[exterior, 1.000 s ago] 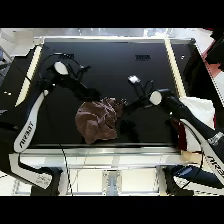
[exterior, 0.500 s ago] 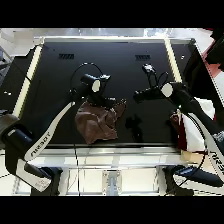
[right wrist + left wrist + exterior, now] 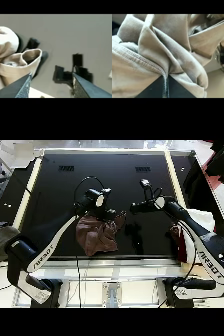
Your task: Fold the shirts.
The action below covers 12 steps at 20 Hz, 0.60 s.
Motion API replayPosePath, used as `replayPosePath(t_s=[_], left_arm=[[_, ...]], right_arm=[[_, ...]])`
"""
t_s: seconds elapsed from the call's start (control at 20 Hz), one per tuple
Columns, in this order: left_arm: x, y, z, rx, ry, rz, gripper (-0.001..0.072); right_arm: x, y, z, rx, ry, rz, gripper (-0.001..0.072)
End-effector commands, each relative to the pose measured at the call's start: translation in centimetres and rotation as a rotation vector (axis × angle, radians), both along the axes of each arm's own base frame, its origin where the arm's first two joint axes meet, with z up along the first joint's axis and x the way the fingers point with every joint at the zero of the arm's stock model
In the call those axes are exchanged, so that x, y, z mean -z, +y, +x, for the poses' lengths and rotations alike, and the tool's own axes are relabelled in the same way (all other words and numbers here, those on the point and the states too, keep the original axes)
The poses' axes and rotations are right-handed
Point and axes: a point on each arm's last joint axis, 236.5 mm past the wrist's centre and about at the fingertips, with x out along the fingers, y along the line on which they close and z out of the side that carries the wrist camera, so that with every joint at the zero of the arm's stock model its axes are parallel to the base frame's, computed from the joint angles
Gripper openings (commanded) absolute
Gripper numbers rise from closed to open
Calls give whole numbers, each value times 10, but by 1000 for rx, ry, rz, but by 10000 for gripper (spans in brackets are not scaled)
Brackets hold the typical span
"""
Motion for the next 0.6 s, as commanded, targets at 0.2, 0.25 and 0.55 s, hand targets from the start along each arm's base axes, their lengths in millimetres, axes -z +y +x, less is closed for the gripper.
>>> replayPosePath(t_s=[0.2,0.25,0.55], left_arm=[[-7,12,-14,5,46,42,15],[-9,12,-14,5,43,39,15],[-21,12,-13,17,19,26,15]], right_arm=[[36,78,-5,-61,95,200,558],[40,88,-6,-86,100,194,558],[53,78,-17,-217,154,27,388]])
